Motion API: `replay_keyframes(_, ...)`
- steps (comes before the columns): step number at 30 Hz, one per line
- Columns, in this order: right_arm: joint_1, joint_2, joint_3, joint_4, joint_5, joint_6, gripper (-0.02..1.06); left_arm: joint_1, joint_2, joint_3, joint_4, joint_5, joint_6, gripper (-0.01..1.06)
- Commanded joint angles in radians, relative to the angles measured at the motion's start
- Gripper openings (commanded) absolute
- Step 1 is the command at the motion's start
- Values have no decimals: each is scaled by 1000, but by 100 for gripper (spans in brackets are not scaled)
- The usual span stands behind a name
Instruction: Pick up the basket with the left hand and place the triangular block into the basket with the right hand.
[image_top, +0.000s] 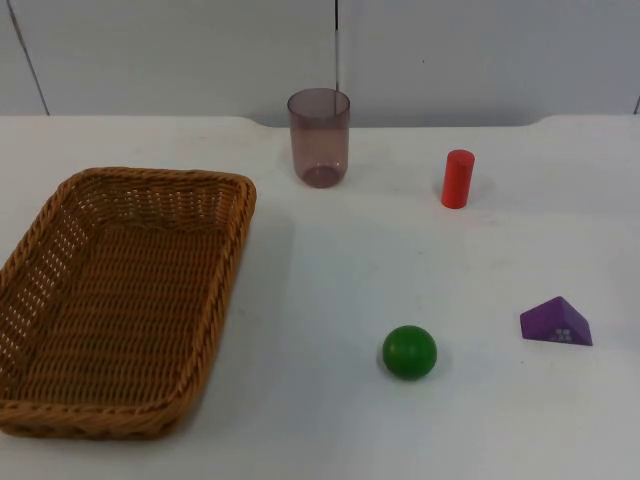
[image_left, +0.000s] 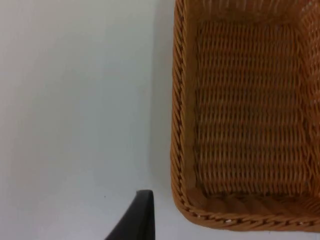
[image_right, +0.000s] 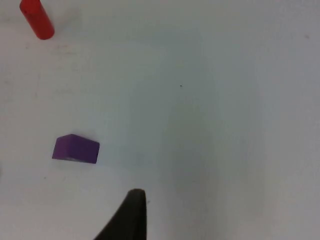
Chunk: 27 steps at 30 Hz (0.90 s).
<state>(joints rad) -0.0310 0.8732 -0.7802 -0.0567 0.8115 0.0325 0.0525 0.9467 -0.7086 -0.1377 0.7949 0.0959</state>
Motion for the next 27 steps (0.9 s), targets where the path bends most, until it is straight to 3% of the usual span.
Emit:
replay_keyframes(1, -6, 2, -5, 4, -20, -4, 105, -5, 68, -14, -17, -29, 27, 105)
replay_keyframes(14, -6, 2, -5, 8, -27, -4, 105, -2, 571, -307, -8, -48, 207, 105)
replay_keyframes(16, -6, 2, -5, 8, -27, -4, 105, 29, 665, -364, -14, -43, 240, 105)
replay_keyframes(19, -6, 2, -5, 15, -25, -4, 105, 94, 757, -416, -56, -44, 280, 105)
replay_keyframes(22, -6, 2, -5, 17, -32, -4, 105, 157, 841, -433, -218, -52, 471, 105)
replay_keyframes(27, -6, 2, -5, 20, -44, -4, 105, 167, 950, -434, -331, -70, 593, 105)
